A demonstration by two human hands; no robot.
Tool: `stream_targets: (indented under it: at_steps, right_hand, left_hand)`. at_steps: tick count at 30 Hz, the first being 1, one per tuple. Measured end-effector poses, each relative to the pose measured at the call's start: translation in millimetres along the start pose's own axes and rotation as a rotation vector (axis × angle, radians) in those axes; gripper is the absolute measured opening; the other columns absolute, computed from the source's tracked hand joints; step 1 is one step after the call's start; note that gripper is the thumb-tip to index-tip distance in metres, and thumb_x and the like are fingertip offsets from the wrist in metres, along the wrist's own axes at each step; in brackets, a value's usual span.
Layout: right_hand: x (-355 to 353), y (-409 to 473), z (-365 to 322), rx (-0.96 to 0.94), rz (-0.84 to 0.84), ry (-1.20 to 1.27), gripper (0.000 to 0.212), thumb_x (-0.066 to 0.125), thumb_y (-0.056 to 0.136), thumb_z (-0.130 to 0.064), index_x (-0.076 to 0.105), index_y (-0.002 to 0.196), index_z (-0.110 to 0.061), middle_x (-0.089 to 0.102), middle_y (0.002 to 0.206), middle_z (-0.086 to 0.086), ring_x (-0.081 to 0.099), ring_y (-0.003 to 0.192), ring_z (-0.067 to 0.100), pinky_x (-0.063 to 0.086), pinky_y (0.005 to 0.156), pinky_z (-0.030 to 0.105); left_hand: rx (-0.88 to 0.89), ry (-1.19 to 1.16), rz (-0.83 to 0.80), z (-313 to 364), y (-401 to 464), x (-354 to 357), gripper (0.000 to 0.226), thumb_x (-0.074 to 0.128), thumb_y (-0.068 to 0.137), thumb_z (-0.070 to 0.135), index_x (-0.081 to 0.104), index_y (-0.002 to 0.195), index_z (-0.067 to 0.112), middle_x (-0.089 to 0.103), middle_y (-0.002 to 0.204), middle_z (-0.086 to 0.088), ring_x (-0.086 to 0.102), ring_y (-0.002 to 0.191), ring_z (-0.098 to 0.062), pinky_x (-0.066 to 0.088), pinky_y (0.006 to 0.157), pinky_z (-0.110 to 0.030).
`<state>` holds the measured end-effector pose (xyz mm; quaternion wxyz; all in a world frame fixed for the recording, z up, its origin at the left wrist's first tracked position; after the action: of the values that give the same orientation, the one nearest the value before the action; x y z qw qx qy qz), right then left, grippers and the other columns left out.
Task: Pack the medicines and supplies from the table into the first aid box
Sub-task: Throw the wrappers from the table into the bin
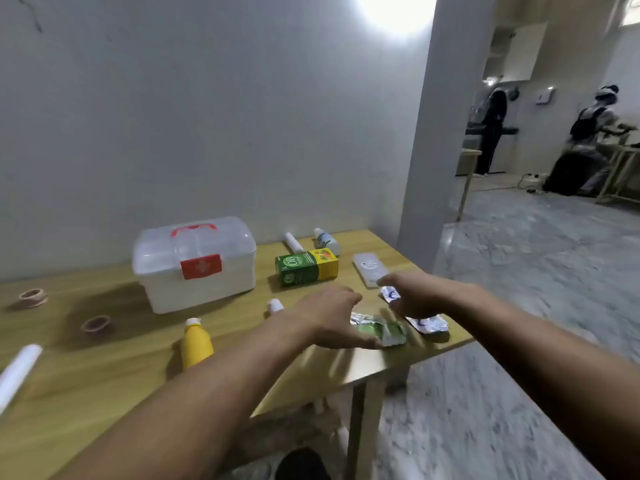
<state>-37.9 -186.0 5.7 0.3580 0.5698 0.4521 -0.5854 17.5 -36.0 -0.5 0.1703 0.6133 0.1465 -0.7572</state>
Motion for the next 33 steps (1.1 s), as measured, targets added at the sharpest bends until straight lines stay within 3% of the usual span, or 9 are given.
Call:
stream_targets:
  at_steps: [4, 8, 13, 16, 19, 23, 26, 30, 33]
  right_hand:
    - [19, -9, 26, 0.097, -0.056, -0.003, 0.045, 0.051, 0.089, -0.017, 0.047, 0.133, -0.021, 0.058, 0.131, 0.008, 0.055, 0.114, 0.03, 0.048, 0.093, 0.04]
    - [34, -20, 40, 0.052, -0.096, -0.035, 0.022, 0.047, 0.088, -0.026, 0.057, 0.101, -0.011, 0.064, 0.105, 0.013, 0.055, 0.086, 0.028, 0.041, 0.07, 0.035]
    - [45, -50, 60, 0.004, -0.059, 0.057, 0.04, 0.061, 0.076, -0.042, 0.055, 0.104, -0.014, 0.062, 0.1, 0.009, 0.057, 0.09, 0.03, 0.051, 0.081, 0.043]
    - [57, -69, 68, -0.046, 0.128, -0.037, 0.022, 0.061, 0.071, -0.028, 0.052, 0.089, -0.02, 0.063, 0.087, 0.004, 0.057, 0.08, 0.031, 0.048, 0.063, 0.038]
    - [65, -93, 74, -0.062, 0.475, -0.085, 0.014, 0.053, 0.089, -0.024, 0.063, 0.089, -0.014, 0.068, 0.087, 0.005, 0.059, 0.079, 0.035, 0.035, 0.055, 0.031]
    - [80, -137, 94, 0.007, 0.701, 0.139, 0.016, 0.057, 0.081, -0.023, 0.071, 0.083, -0.016, 0.069, 0.076, 0.007, 0.063, 0.069, 0.035, 0.05, 0.053, 0.036]
    - [103, -173, 114, 0.183, 0.764, 0.327, 0.01, 0.065, 0.08, -0.02, 0.074, 0.08, -0.016, 0.068, 0.069, 0.007, 0.062, 0.064, 0.03, 0.051, 0.055, 0.036]
    - [163, -209, 139, 0.462, 0.71, 0.499, 0.006, 0.067, 0.084, -0.016, 0.073, 0.084, -0.017, 0.065, 0.065, -0.001, 0.061, 0.065, 0.024, 0.042, 0.058, 0.029]
    - [219, -224, 148, 0.612, 0.6, 0.636, 0.014, 0.057, 0.092, -0.025, 0.063, 0.08, -0.019, 0.057, 0.063, -0.005, 0.055, 0.064, 0.02, 0.039, 0.056, 0.031]
  left_hand:
    - [-0.014, 0.024, -0.09, 12, 5, 29, 0.094, 0.06, 0.072, 0.07, 0.036, 0.143, 0.012, 0.034, 0.153, -0.007, 0.033, 0.139, -0.027, 0.031, 0.112, -0.043]
    - [-0.014, 0.071, -0.076, 12, 8, 43, 0.087, 0.053, 0.074, 0.074, 0.036, 0.142, 0.021, 0.041, 0.146, -0.003, 0.038, 0.133, -0.024, 0.033, 0.105, -0.039]
    - [0.002, 0.12, -0.035, 23, 4, 53, 0.08, 0.052, 0.076, 0.07, 0.041, 0.141, 0.025, 0.047, 0.136, -0.005, 0.039, 0.129, -0.025, 0.039, 0.102, -0.042]
    - [0.048, 0.086, 0.036, 35, -1, 58, 0.056, 0.051, 0.085, 0.052, 0.048, 0.134, 0.025, 0.051, 0.13, -0.005, 0.04, 0.126, -0.025, 0.042, 0.098, -0.041]
    - [0.12, 0.023, 0.118, 54, -7, 66, 0.041, 0.05, 0.091, 0.036, 0.052, 0.131, 0.03, 0.047, 0.124, -0.004, 0.037, 0.123, -0.022, 0.043, 0.09, -0.036]
    - [0.35, 0.051, 0.34, 94, -9, 78, 0.028, 0.055, 0.088, 0.017, 0.063, 0.115, 0.017, 0.041, 0.095, -0.003, 0.041, 0.098, -0.025, 0.041, 0.062, -0.037]
    - [0.525, 0.093, 0.461, 125, -10, 99, 0.018, 0.06, 0.08, -0.001, 0.064, 0.096, 0.006, 0.055, 0.086, -0.01, 0.048, 0.079, -0.027, 0.046, 0.059, -0.04]
    - [0.409, 0.025, 0.477, 153, -15, 142, 0.01, 0.067, 0.079, 0.005, 0.06, 0.081, 0.012, 0.062, 0.072, -0.003, 0.051, 0.066, -0.022, 0.042, 0.055, -0.033]
    - [0.11, -0.253, 0.17, 153, -9, 192, 0.016, 0.055, 0.091, 0.019, 0.051, 0.078, 0.01, 0.061, 0.075, -0.006, 0.054, 0.067, -0.027, 0.042, 0.056, -0.039]
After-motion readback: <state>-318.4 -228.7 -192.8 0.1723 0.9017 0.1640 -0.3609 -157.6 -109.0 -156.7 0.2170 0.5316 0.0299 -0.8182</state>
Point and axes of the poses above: each hand's wrist, its own y-axis towards the middle knuckle, its own x-axis out of the palm, z = x × y, the point moved 4 cm from there along y, towards the middle knuckle
